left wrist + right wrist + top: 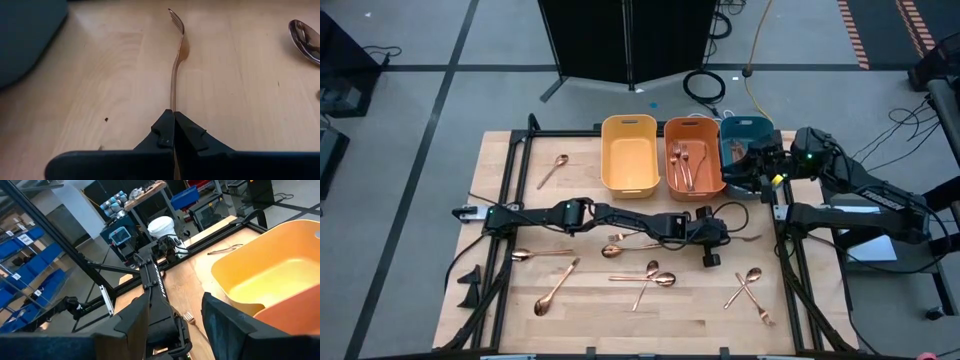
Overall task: Sort silverware
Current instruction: Put the copper fork into the orange bin
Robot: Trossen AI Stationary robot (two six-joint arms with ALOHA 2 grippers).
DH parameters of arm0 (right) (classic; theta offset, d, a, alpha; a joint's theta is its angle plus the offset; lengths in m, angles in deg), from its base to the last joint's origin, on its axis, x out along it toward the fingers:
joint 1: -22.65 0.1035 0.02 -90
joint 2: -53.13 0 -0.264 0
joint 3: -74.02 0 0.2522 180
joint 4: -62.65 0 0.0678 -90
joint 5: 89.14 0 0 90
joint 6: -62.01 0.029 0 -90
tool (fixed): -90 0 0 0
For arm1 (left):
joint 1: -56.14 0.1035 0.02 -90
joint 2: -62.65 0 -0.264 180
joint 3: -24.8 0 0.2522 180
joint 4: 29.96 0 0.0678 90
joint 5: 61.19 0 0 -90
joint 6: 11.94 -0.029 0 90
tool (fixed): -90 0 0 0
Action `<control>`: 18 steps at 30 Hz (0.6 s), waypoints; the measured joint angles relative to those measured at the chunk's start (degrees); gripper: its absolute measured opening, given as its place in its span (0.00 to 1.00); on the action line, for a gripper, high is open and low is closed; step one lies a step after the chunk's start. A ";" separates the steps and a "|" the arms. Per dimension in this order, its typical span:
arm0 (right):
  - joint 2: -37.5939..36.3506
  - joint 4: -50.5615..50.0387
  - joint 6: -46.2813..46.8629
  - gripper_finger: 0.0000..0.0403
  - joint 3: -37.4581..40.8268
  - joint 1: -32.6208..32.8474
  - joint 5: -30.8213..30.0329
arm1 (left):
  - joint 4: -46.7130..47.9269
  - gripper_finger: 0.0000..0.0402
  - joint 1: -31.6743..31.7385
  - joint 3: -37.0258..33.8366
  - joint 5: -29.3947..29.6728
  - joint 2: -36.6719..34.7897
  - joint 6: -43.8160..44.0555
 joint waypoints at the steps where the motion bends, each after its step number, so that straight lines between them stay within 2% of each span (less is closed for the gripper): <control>1: -0.01 0.00 -0.08 0.42 0.00 0.00 0.00 | 0.10 0.00 0.00 0.00 0.00 -0.02 0.02; 18: -0.04 -0.59 -0.60 0.42 0.00 -0.01 0.07 | 1.35 0.00 0.04 0.00 -1.84 -0.11 0.22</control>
